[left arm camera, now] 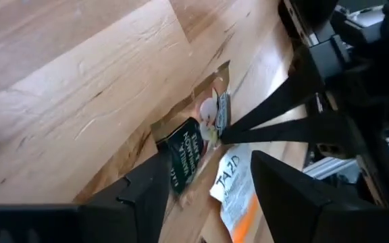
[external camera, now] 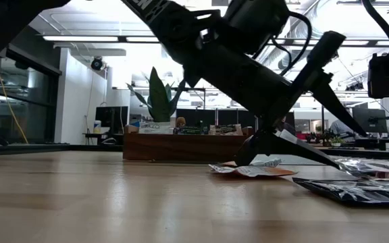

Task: Pick & Place Tea
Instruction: Put the brown tea bag into the right section of the wooden organizer

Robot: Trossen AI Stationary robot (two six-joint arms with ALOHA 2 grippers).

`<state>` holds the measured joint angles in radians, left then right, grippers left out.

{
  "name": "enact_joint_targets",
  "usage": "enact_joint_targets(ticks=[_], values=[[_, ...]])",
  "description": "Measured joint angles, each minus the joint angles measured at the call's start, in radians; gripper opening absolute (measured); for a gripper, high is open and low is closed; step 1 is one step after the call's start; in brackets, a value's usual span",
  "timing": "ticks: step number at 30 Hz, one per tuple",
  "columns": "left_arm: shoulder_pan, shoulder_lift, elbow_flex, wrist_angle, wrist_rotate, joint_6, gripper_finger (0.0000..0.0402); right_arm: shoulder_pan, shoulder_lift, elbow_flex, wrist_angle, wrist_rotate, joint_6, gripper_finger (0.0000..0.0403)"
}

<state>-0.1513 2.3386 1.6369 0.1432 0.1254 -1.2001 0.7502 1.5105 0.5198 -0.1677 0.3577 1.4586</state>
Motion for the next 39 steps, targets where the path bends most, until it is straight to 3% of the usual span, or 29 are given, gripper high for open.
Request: enact_joint_targets(ticks=[9,31,39], values=[[0.001,0.001,0.040,-0.143,-0.084,0.067,0.0209,0.000,0.000,0.000,0.007,0.001,0.000,0.0000],[-0.007,0.002,0.038,-0.078,-0.061,0.043,0.0209,0.000,-0.001,0.000,0.013,0.012,-0.001,0.0000],[-0.008,0.002,0.038,-0.080,-0.024,0.013,0.0154,0.000,-0.001,0.000,0.018,0.021,-0.001,0.0000]])
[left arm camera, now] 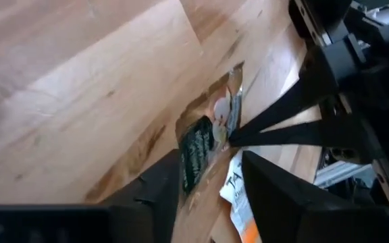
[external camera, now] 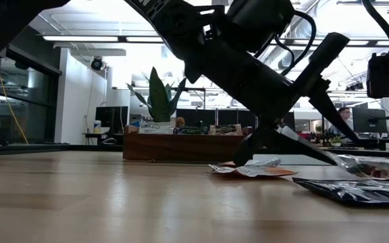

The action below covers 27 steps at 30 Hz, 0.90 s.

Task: Pick & Place Tea
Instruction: Put the brown tea bag into the right section of the wooden organizer

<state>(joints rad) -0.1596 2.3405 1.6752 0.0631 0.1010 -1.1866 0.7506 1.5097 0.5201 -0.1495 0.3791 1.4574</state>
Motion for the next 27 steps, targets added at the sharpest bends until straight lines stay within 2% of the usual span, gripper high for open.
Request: enact_joint_targets(ticks=[7,19,21,25,27], values=[[-0.004,0.000,0.000,0.000,0.016,0.001,0.0097,0.000,0.000,0.000,0.010,0.011,0.000,0.0000],[-0.018,-0.001,0.001,-0.051,0.019,0.006,0.0085,-0.038,0.000,0.000,0.029,0.009,-0.010,0.0000],[-0.018,-0.002,0.002,-0.068,0.020,0.021,0.0070,-0.038,0.000,0.000,0.035,0.006,-0.020,0.0000],[-0.018,-0.002,0.002,-0.074,0.023,0.043,0.0014,-0.038,0.000,0.000,0.041,-0.006,-0.026,0.0000],[-0.018,-0.002,0.002,-0.074,0.021,0.054,0.0008,-0.038,0.000,0.000,0.045,-0.012,-0.026,0.0000]])
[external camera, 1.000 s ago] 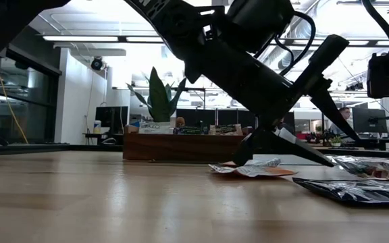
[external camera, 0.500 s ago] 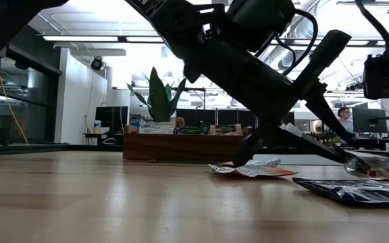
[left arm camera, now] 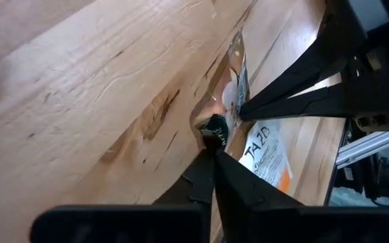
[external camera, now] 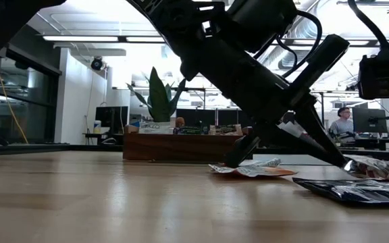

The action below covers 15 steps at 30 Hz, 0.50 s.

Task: Pick & Place Tea
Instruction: Put the brown tea bag into the right section of the wooden organizer

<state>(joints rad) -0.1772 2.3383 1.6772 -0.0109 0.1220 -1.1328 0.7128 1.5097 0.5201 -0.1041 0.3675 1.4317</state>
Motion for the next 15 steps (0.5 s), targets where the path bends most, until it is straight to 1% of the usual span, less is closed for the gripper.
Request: enact_joint_targets(ticks=[3,6,8,15], values=[[0.000,0.000,0.000,-0.001,0.007,0.012,0.0004,0.000,-0.002,0.000,0.007,-0.011,0.000,0.0000],[0.001,0.000,0.000,-0.005,0.007,0.033,0.0002,0.001,-0.024,-0.001,0.006,-0.050,-0.020,0.0000],[0.007,0.000,0.000,-0.007,0.013,0.053,0.0001,0.001,-0.053,-0.003,-0.003,-0.068,-0.042,0.0000],[0.015,0.000,0.000,-0.004,0.047,0.087,0.0000,0.000,-0.183,-0.002,-0.046,-0.065,-0.114,0.0000]])
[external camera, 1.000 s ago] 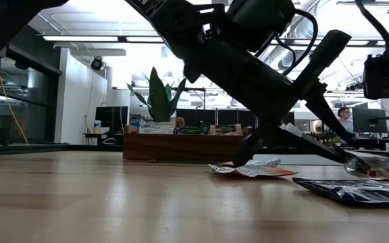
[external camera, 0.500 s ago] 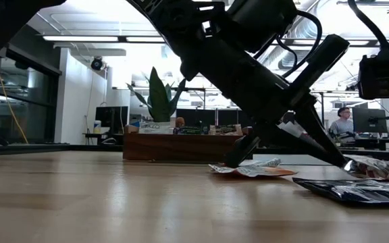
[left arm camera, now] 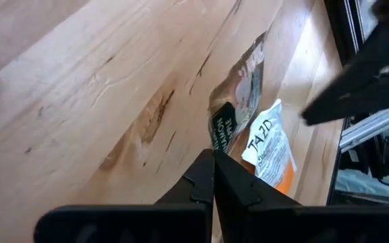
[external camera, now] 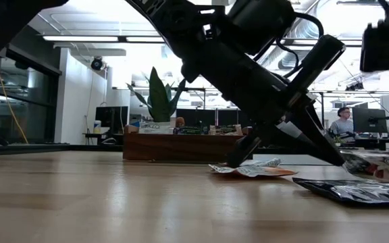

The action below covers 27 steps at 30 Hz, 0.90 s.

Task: Pick & Place Tea
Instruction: Put the brown tea bag into the right section of the wooden organizer

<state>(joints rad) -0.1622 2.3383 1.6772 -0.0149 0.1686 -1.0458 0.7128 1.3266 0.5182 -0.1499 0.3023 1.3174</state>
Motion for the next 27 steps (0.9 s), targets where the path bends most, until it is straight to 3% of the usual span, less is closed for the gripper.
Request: enact_joint_targets(ticks=[16,22,27], values=[[0.022,-0.025,-0.002,0.008,0.056,0.154,0.0000,0.000,-0.224,0.001,-0.139,0.027,-0.119,0.0005],[0.052,-0.064,0.023,-0.044,0.062,0.232,0.0000,0.000,-0.266,0.001,-0.138,0.059,-0.171,0.0043],[0.053,-0.063,0.139,-0.227,0.139,0.376,0.0000,-0.024,-0.306,0.002,-0.130,0.052,-0.253,0.0088]])
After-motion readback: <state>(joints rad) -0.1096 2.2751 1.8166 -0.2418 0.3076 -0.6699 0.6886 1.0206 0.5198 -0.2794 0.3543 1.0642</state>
